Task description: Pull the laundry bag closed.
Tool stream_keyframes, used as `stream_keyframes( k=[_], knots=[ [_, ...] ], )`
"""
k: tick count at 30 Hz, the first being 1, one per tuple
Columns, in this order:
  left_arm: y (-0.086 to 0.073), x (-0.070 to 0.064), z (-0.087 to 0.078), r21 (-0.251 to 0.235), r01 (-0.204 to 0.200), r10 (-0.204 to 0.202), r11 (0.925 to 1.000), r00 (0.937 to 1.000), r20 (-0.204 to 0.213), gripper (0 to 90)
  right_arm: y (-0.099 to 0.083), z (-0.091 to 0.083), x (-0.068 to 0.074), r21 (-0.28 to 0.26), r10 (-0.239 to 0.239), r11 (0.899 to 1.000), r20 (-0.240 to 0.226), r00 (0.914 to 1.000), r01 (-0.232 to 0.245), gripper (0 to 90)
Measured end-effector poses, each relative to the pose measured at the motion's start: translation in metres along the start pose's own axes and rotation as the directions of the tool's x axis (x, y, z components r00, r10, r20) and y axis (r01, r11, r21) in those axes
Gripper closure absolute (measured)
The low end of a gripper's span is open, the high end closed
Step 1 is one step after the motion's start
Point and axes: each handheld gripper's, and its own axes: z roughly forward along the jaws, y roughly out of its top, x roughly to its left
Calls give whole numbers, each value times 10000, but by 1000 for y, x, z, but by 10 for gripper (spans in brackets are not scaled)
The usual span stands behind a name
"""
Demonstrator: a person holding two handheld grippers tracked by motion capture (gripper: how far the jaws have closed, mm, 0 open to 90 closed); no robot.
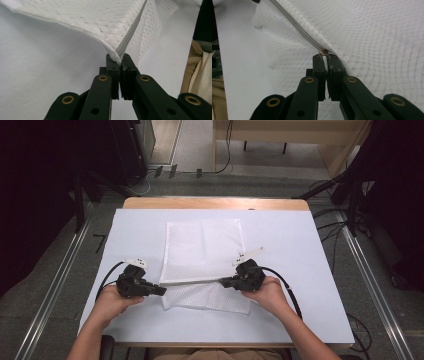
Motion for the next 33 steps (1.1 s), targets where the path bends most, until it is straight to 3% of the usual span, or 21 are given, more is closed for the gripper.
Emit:
stream_keyframes(
  k=[33],
  knots=[
    [-1,2,0,136,39,-41,9999,9999,115,879,-20,-18,-11,339,317,9989,292,9991,-327,883]
  ],
)
